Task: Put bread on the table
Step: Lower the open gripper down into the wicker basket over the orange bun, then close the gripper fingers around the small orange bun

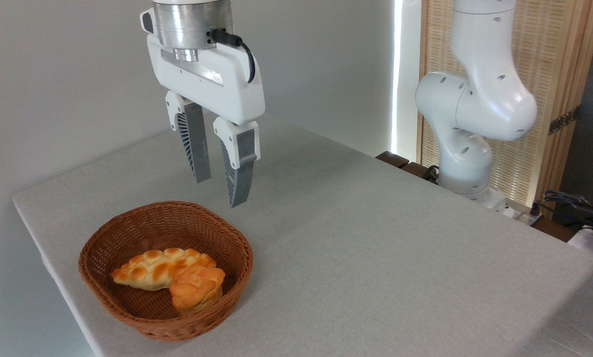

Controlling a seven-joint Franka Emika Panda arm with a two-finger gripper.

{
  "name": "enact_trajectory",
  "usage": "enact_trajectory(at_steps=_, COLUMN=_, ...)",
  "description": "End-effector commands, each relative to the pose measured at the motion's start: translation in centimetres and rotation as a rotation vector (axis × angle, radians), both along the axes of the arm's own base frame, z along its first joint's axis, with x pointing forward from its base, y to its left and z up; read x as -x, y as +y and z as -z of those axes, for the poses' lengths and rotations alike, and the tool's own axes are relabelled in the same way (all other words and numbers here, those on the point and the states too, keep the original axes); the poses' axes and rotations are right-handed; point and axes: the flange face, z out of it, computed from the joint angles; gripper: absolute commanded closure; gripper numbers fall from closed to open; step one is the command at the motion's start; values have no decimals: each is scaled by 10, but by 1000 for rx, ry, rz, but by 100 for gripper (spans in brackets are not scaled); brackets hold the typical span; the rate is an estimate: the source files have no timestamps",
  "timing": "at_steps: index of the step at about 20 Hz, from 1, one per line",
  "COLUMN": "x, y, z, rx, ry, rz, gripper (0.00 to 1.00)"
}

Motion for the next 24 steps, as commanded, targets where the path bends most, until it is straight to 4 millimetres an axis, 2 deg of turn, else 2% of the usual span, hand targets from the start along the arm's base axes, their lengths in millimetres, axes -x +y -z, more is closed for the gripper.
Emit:
enact_trajectory(at_steps=1, x=-16, y=-8, z=19, rx=12, ry=-14, rz=19, gripper=0)
enact_trajectory(at_steps=4, x=-28, y=-26, z=41, rx=9, ry=-47, rz=48, gripper=0)
enact_trajectory(at_steps=11, x=-35, y=-32, z=101, rx=4, ry=-155, rz=55, gripper=0)
enact_trajectory(at_steps=12, x=-34, y=-40, z=110, rx=6, ry=-170, rz=67, gripper=0)
enact_trajectory(at_steps=15, x=-34, y=-43, z=133, rx=-76, ry=-175, rz=123, gripper=0)
enact_trajectory(at_steps=24, x=-35, y=-59, z=173, rx=-117, ry=-178, rz=183, gripper=0)
